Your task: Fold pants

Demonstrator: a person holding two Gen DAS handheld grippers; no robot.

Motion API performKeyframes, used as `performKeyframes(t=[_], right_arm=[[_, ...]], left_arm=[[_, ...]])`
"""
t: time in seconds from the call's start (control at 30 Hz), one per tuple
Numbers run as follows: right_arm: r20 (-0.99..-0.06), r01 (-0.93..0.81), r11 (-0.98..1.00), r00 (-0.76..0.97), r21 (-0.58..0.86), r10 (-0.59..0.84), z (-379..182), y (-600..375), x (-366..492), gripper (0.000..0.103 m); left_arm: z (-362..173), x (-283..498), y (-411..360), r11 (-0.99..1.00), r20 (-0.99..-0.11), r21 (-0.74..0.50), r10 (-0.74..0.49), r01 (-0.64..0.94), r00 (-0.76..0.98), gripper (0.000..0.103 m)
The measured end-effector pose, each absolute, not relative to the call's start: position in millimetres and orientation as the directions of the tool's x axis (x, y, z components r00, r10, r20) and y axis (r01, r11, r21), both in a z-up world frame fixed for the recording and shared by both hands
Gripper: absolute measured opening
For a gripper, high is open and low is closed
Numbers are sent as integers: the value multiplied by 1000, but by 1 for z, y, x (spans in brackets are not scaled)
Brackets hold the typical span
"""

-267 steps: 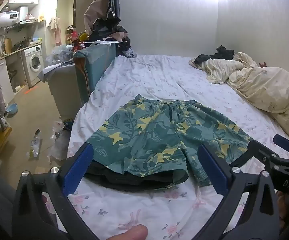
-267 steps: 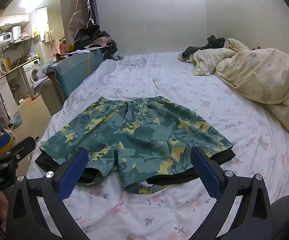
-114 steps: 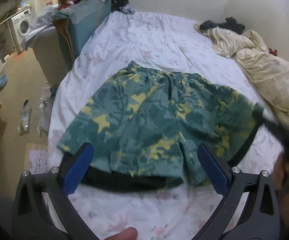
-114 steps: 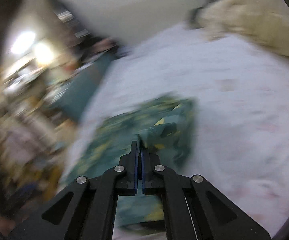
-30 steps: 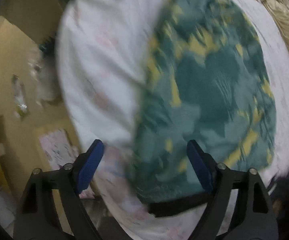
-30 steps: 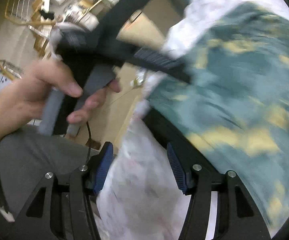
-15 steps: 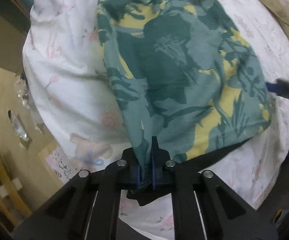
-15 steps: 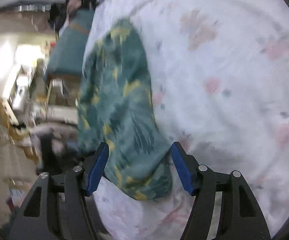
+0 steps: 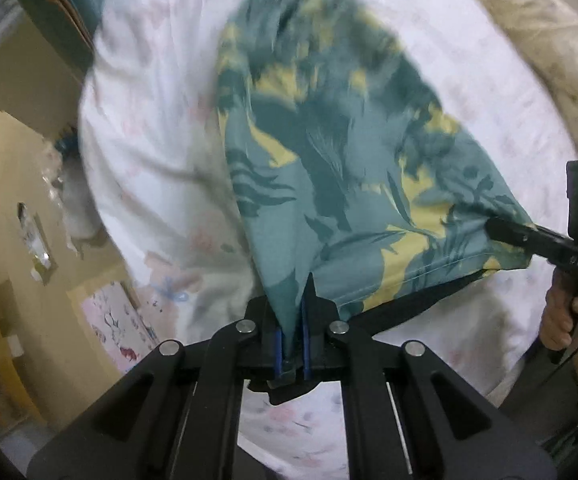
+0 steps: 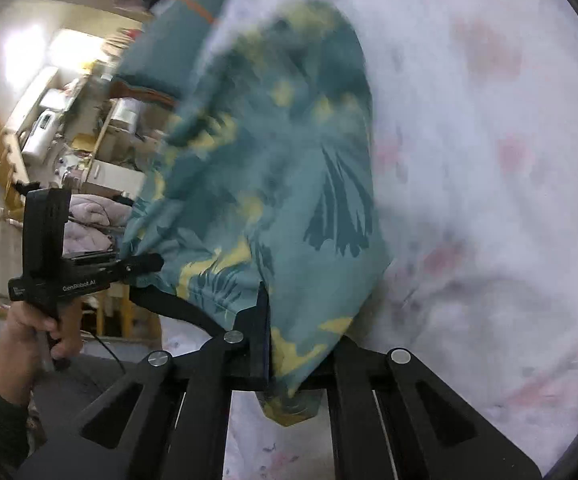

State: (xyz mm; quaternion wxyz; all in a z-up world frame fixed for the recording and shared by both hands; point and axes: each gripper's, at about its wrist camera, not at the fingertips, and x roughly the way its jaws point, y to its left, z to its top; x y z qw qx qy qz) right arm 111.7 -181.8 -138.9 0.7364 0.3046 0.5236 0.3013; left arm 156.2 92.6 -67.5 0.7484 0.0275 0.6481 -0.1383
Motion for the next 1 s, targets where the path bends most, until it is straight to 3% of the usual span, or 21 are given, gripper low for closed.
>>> performKeyframes(t=[0.17,0.43,0.67,0.8,0.9,1.0], right_arm=[[-523,-239,612,346,754,779,-59,-218,92,5],[-416,-390,599,459,700,785,64,-270,29,5],[-327,-460,596,539,658,777,150,-293,-8,6],[-365,-444,635,553,631,749,167,-300,4,6],[-447,-395,694,553,602,703,174,-294,43,6],[-465,-379,725,578,576,671,184,-292,73,6]], left_arm=[[-5,116,81,960,-930,-216,-258,180,261,5],[111,42,52,957,-828,-263,-288,121,482,6],[179,-6,36,945,-721,-277,-325,176,612,6],[189,14,28,943,-721,-275,-330,184,609,6],[196,48,23,962,-715,-219,-272,162,644,6],[209,70,24,961,-669,-229,-272,157,692,6]])
